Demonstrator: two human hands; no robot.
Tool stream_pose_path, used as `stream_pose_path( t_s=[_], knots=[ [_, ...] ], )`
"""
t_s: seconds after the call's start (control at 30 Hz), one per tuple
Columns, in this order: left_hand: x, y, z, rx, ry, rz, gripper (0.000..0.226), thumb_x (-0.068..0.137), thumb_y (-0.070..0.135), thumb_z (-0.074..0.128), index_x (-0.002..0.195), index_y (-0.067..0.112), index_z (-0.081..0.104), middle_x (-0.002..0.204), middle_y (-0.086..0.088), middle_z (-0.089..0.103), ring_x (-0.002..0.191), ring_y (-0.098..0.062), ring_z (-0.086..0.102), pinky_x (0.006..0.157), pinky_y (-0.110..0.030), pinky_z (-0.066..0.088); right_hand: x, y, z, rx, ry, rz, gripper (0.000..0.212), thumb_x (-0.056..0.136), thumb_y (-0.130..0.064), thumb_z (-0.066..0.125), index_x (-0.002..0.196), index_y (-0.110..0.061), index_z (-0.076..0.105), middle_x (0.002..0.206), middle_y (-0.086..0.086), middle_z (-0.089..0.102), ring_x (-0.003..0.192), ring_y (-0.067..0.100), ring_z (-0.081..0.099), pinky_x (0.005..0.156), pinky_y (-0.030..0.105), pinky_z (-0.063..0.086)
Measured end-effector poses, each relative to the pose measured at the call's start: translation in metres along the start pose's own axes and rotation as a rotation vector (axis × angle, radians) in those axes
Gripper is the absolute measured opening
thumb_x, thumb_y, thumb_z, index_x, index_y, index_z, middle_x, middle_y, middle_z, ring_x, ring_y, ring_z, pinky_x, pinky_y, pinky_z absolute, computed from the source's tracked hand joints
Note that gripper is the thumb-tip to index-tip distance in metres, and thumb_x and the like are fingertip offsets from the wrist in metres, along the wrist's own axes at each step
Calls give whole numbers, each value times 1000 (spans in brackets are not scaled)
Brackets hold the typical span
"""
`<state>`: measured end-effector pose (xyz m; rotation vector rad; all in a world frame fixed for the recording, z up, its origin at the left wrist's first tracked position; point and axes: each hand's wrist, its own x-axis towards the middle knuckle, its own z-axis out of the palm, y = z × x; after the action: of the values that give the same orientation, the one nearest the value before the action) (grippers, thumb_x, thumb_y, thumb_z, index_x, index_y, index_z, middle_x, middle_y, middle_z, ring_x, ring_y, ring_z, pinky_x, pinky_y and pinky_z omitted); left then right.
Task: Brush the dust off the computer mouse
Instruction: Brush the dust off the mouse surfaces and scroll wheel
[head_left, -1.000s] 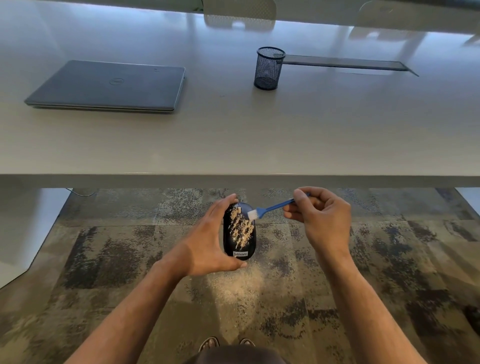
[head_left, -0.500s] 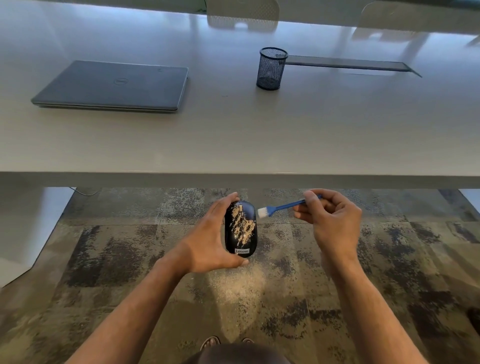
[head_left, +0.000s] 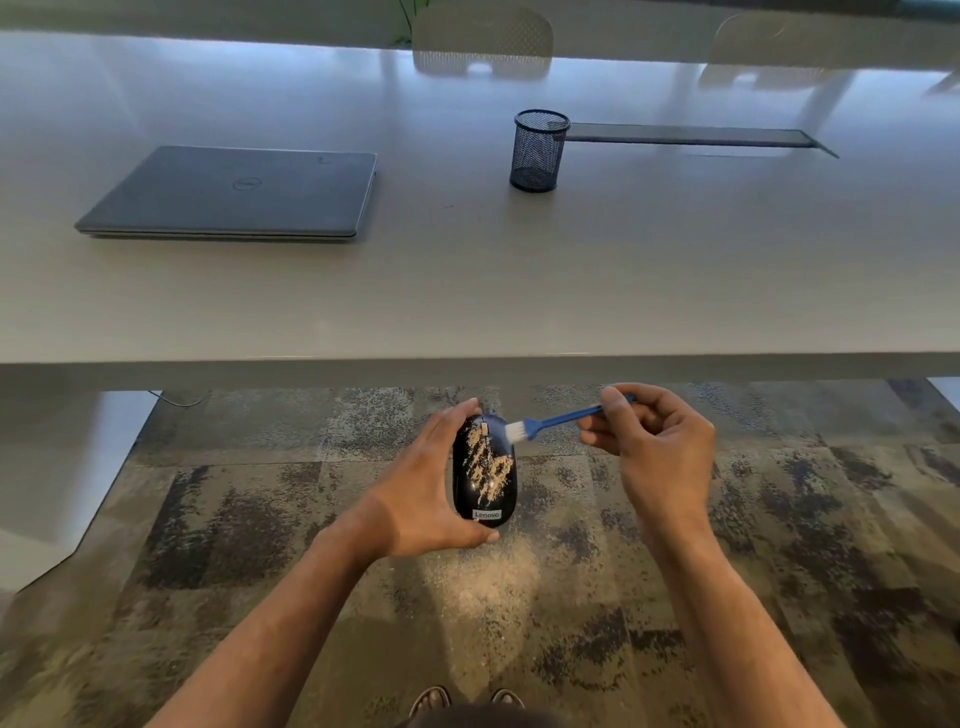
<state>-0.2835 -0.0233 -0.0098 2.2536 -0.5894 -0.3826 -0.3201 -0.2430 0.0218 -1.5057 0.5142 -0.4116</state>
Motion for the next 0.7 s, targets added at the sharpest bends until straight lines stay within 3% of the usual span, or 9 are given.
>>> stream_pose_path(
  t_s=[0.13,0.33,0.53,0.7],
  knots=[
    [1,2,1,-22,-1,1,125,54,42,90,149,34,9,146,7,30,131,-8,33,111,-35,30,-9,3,6,-16,-53,3,9,93,-13,68,101,-9,70,76,9,75,73,22,76,66,30,63],
    [-1,-1,-2,-21,11,-2,125,54,43,90,150,33,10,145,10,30,129,-6,34,110,-30,29,-6,4,-7,-6,36,-9,9,94,-15,68,101,-10,70,76,10,76,72,25,76,70,35,64],
    [0,1,-2,-30,9,-1,125,55,39,91,151,29,11,146,9,30,128,-3,31,109,-27,25,-22,5,1,7,-65,-7,8,93,-12,67,100,-10,70,76,10,75,72,24,76,64,28,63],
    [-2,-1,-3,-30,16,-2,124,55,39,91,150,29,12,145,10,30,127,-3,31,109,-28,27,-18,6,-12,11,25,-16,9,94,-13,67,101,-9,70,78,12,75,74,27,76,65,29,63]
  ],
)
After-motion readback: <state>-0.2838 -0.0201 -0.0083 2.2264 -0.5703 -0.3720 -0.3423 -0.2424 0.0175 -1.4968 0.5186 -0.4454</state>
